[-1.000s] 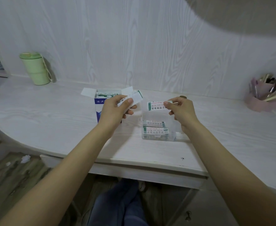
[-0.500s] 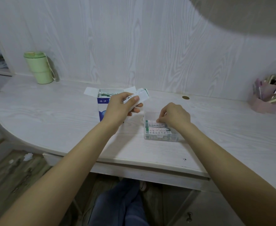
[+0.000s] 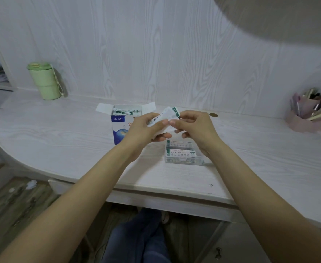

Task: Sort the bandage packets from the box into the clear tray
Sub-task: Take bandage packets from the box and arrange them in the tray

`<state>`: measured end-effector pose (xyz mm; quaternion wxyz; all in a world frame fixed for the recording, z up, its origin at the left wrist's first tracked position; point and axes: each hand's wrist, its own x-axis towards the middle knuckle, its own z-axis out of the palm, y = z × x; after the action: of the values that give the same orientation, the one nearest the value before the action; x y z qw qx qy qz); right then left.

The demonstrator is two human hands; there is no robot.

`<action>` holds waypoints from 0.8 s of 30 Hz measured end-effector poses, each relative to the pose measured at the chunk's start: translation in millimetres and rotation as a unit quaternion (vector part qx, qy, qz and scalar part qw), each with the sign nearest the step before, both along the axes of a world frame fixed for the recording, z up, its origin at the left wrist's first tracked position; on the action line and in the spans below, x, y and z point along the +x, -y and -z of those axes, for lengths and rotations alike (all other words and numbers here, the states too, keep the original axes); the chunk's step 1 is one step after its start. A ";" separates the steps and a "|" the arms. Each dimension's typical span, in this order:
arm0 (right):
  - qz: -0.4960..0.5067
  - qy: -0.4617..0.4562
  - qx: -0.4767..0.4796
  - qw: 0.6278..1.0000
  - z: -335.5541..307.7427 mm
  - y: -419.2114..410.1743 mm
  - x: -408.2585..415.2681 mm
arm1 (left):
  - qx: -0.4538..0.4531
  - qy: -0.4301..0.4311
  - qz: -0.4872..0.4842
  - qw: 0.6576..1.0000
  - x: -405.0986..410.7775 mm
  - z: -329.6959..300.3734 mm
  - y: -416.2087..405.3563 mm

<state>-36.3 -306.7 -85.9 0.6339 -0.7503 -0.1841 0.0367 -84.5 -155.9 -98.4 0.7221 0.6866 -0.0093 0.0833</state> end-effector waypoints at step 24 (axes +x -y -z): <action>0.047 -0.065 0.080 0.994 7.2 2.7 -7.7 | -0.006 0.011 -0.104 0.994 1.4 -0.4 8.6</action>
<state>-44.0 -309.4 -93.1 0.7032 -0.7014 -0.1093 0.0407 -83.1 -164.5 -97.9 0.7137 0.6783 0.0546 0.1662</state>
